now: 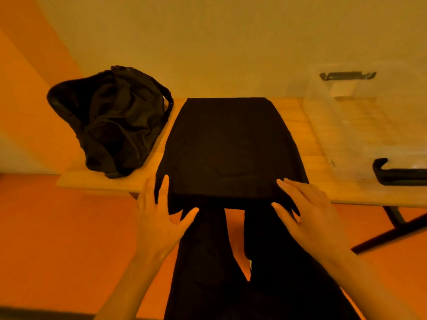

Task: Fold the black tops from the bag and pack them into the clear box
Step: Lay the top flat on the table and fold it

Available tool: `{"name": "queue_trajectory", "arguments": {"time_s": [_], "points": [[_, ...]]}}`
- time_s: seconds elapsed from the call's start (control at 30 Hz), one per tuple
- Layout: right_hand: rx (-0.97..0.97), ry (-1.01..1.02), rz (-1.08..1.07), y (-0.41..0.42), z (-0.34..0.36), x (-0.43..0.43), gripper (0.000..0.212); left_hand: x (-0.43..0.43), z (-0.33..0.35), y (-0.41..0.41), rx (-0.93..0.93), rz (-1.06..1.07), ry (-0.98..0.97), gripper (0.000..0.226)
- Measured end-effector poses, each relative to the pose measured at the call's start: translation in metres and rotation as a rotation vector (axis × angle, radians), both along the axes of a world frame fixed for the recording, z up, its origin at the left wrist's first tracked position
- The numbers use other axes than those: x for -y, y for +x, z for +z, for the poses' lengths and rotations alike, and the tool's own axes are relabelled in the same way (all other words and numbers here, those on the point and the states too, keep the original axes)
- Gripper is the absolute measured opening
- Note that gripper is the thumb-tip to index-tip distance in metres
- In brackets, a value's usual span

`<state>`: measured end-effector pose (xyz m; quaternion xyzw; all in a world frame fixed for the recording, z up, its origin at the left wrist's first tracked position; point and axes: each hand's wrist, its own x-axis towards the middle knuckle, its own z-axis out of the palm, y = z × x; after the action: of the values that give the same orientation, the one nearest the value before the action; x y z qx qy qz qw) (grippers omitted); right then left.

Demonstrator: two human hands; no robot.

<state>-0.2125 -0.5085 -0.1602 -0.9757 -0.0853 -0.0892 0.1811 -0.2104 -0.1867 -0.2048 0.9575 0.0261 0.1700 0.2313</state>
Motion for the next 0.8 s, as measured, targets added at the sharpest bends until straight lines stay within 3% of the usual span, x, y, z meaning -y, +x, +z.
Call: {"name": "queue_trajectory", "arguments": {"time_s": [0.07, 0.13, 0.23, 0.33, 0.43, 0.57, 0.7, 0.8], "points": [[0.050, 0.190, -0.158, -0.021, -0.004, 0.008, 0.043, 0.000, -0.003, -0.015, -0.024, 0.148, -0.244, 0.097], [-0.124, 0.386, -0.372, -0.028, -0.015, 0.012, 0.042, 0.005, -0.002, -0.018, -0.064, 0.240, -0.488, 0.080], [-0.388, 0.749, -0.570, -0.021, -0.025, 0.011, 0.052, 0.013, 0.002, -0.009, -0.092, 0.163, -0.973, 0.050], [-0.484, 0.999, -0.613, -0.014, -0.019, 0.004, 0.028, 0.011, -0.002, 0.000, -0.151, 0.158, -1.222, 0.038], [-0.445, 1.090, -0.641, -0.017, -0.017, 0.002, 0.032, 0.006, -0.007, 0.000, -0.218, 0.240, -1.242, 0.023], [-0.350, 1.195, -0.676, -0.021, -0.017, 0.010, 0.026, -0.008, -0.005, -0.010, -0.230, 0.217, -1.260, 0.027], [-0.216, 1.196, -0.672, -0.023, -0.016, 0.021, 0.031, -0.022, 0.003, -0.024, -0.191, 0.185, -1.122, 0.027], [-0.154, 1.136, -0.644, -0.025, -0.015, 0.028, 0.020, -0.025, 0.011, -0.029, -0.155, 0.219, -1.026, 0.020]]}}
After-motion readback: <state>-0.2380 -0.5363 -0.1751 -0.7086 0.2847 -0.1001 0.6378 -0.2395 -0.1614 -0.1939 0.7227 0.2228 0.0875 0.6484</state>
